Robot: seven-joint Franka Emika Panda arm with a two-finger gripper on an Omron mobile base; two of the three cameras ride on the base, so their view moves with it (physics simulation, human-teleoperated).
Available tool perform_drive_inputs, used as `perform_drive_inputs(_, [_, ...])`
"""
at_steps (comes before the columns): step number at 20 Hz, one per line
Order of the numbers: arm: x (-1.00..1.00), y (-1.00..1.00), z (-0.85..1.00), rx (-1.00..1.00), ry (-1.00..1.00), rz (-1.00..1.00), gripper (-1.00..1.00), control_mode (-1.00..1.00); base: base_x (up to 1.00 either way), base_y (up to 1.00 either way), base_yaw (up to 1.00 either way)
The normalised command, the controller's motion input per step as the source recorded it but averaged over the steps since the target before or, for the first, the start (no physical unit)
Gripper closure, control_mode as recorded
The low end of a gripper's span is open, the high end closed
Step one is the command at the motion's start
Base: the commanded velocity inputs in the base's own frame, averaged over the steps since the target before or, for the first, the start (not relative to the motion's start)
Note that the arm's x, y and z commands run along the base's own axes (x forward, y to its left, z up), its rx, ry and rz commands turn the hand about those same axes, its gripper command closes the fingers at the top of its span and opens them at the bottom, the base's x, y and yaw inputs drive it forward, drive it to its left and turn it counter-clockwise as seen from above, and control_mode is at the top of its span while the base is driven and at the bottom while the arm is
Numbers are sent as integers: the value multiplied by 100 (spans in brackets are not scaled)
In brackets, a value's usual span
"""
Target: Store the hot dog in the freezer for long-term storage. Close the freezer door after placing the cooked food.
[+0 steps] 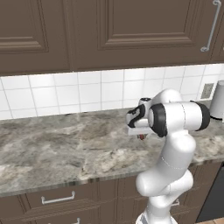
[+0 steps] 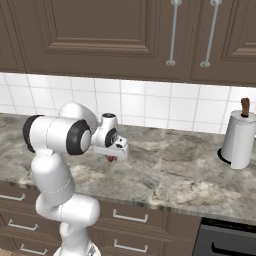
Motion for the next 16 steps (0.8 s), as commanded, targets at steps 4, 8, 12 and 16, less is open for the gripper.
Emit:
perform_drive_inputs(4, [-63,0,20,0,-8,-15,100,-100,0,0,0])
perform_drive_inputs(8, [-73,12,50,-2,-10,-21,100,-100,0,0,0])
perform_drive_inputs(12, [-78,14,72,-1,-12,-26,100,-100,0,0,0])
perform_drive_inputs(16, [-54,27,92,-1,-16,-33,100,-100,0,0,0])
